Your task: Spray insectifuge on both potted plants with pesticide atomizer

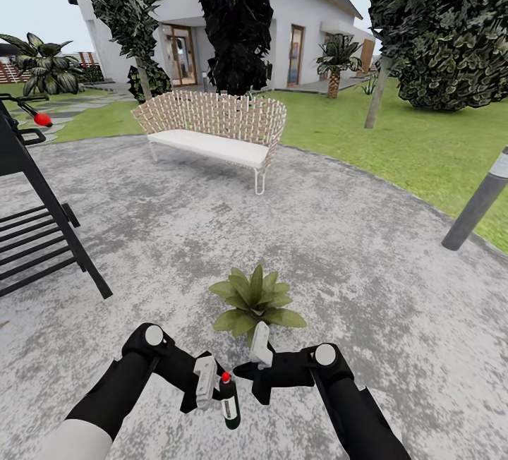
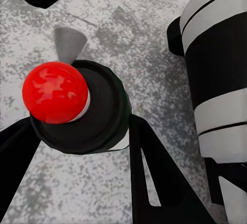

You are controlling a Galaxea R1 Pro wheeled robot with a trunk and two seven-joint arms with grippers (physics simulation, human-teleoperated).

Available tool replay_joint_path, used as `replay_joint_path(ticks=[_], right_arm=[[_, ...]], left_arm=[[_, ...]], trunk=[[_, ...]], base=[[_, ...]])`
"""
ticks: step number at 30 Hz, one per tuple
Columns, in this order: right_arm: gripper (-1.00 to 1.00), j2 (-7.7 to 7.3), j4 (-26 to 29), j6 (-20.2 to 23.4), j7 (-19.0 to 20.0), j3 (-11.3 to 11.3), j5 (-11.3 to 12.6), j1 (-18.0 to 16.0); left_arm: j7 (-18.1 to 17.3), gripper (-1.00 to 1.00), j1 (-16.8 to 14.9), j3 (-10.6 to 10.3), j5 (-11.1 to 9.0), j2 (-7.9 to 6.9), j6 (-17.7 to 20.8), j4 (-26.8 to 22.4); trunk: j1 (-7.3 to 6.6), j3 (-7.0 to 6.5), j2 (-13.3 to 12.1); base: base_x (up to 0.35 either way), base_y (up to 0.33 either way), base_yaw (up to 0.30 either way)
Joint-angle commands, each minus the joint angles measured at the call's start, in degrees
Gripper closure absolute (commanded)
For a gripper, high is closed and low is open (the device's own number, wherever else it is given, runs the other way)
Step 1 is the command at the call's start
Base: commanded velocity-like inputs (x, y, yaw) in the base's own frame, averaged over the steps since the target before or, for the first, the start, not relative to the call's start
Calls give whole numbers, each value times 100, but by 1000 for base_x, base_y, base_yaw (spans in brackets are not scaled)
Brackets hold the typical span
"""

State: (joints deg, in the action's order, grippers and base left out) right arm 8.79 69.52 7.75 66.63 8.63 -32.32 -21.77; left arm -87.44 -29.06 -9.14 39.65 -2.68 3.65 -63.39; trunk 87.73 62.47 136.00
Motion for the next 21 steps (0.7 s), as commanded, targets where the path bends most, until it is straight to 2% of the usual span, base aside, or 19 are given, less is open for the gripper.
replay_joint_path(ticks=[1,14,21], right_arm=[[100,3,9,60,26,-2,-11,-2],[100,0,6,60,26,-2,-11,-2],[100,1,2,60,26,-2,-11,-2]], left_arm=[[-18,100,-3,-10,16,-4,39,-7],[-19,100,-19,9,0,4,39,-7],[-25,100,-17,-6,-262,4,39,-7]], trunk=[[-1,5,2],[-1,5,2],[-1,5,2]], base=[[0,0,0],[0,0,0],[0,0,0]])
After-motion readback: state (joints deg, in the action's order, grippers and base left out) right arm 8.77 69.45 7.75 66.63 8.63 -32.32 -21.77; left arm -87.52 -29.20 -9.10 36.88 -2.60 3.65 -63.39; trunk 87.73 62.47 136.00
